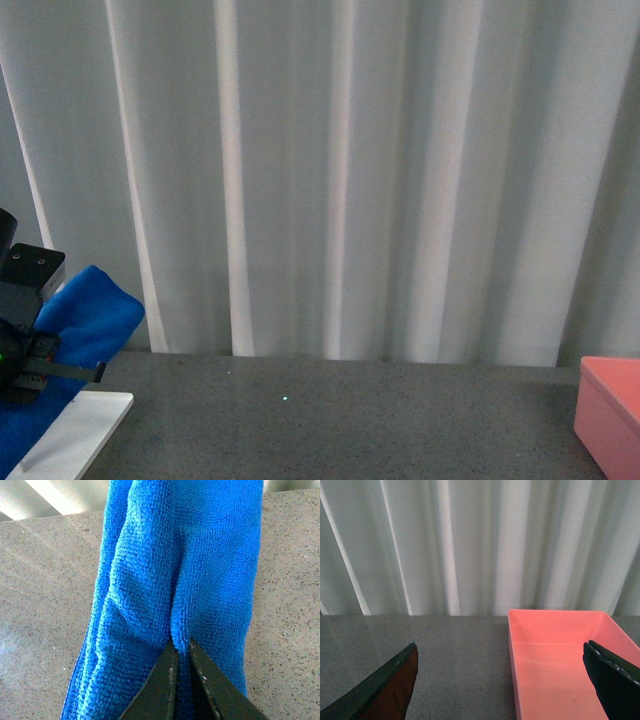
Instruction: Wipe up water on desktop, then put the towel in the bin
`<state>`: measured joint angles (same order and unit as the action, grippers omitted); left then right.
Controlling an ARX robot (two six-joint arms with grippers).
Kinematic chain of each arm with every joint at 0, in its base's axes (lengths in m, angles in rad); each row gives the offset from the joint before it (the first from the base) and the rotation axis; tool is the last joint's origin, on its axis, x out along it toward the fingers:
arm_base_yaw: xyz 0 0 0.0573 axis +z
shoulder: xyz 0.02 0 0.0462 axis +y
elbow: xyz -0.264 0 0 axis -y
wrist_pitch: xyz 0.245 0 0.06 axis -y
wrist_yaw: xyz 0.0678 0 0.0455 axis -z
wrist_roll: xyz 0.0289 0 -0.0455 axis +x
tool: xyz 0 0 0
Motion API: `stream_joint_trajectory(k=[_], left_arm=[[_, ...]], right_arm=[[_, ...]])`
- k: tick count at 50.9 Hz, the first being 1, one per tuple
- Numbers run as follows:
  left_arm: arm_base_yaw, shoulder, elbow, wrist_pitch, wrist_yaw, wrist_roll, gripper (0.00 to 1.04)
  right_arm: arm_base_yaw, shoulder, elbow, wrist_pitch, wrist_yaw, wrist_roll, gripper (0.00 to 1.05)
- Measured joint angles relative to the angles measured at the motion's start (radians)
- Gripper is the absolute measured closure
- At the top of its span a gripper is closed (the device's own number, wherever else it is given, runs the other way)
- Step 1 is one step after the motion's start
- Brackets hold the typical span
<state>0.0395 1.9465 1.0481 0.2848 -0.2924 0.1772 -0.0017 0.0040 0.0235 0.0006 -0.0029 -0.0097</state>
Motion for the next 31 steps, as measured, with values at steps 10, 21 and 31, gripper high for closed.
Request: stream_joint_trajectory(k=[10,21,31], left_arm=[[0.002,0.000,0.000,0.003,-0.001,-0.002,1.01],[-0.001,-0.027,-0.005,-0.015,0.017,-0.003,1.01],[-0.016,-0.167,-0.009,-0.129,0.129,-0.031,1.01]], right_arm=[[0.000,0.000,0.000,0.000,0.000,0.000,0.07],[0.000,0.000,0.000,0.000,0.000,0.000,0.07],[0.000,0.000,0.000,0.000,0.000,0.000,0.07]])
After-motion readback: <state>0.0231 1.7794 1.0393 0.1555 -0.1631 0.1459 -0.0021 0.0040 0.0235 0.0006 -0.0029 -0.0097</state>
